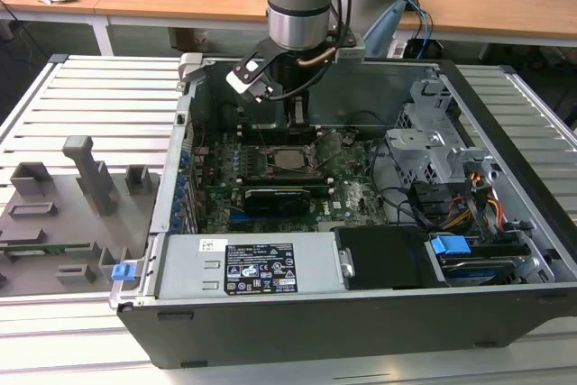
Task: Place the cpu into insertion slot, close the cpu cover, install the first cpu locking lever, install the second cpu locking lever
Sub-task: 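Close the cpu cover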
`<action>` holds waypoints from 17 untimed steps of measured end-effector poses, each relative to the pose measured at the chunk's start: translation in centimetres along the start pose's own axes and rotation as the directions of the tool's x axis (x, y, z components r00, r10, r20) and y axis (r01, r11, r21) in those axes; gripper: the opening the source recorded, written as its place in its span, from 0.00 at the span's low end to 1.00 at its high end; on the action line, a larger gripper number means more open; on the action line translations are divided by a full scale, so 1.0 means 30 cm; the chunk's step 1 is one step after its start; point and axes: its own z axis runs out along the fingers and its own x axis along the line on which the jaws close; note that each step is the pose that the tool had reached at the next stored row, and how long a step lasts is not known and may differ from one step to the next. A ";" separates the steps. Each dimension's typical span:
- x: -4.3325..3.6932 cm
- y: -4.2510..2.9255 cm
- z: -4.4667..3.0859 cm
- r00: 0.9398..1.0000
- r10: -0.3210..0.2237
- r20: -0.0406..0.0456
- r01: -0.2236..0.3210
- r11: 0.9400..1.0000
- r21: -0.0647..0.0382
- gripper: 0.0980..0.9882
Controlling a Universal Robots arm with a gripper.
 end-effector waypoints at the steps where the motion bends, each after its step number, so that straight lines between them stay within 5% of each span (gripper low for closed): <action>1: 0.000 0.002 -0.001 1.000 0.000 0.000 0.000 1.000 0.000 0.01; 6: 0.001 0.024 -0.030 1.000 0.000 0.001 0.000 1.000 0.000 0.01; 17: 0.002 0.083 -0.029 1.000 0.000 0.001 0.000 1.000 0.001 0.01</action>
